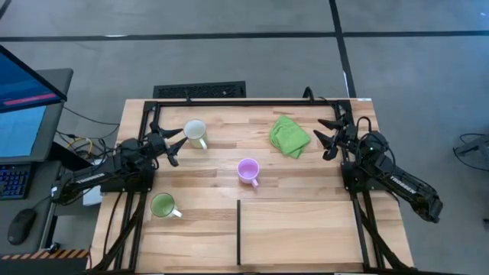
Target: Stack small to large cups/mugs on shelf
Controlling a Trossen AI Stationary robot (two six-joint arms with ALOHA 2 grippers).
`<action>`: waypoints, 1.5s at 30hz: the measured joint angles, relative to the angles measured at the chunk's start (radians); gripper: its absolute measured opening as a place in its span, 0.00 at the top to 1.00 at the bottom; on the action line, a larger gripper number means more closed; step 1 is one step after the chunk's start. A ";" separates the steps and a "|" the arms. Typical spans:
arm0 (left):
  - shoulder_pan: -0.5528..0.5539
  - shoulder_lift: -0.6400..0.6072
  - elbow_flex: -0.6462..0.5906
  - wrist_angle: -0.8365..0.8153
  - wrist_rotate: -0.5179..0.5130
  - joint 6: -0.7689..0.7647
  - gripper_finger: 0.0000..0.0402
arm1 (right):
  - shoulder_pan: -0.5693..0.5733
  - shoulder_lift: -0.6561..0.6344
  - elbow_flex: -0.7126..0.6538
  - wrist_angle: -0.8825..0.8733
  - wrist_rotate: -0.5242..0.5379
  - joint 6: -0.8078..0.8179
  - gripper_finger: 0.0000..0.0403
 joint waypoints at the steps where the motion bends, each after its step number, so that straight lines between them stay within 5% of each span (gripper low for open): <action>1: 0.000 0.000 0.000 0.000 0.000 0.000 0.55 | 0.000 0.000 0.000 0.000 0.000 0.000 0.38; 45: 0.000 0.000 0.000 0.003 0.002 -0.067 0.55 | 0.000 0.000 0.000 0.000 0.000 0.001 0.38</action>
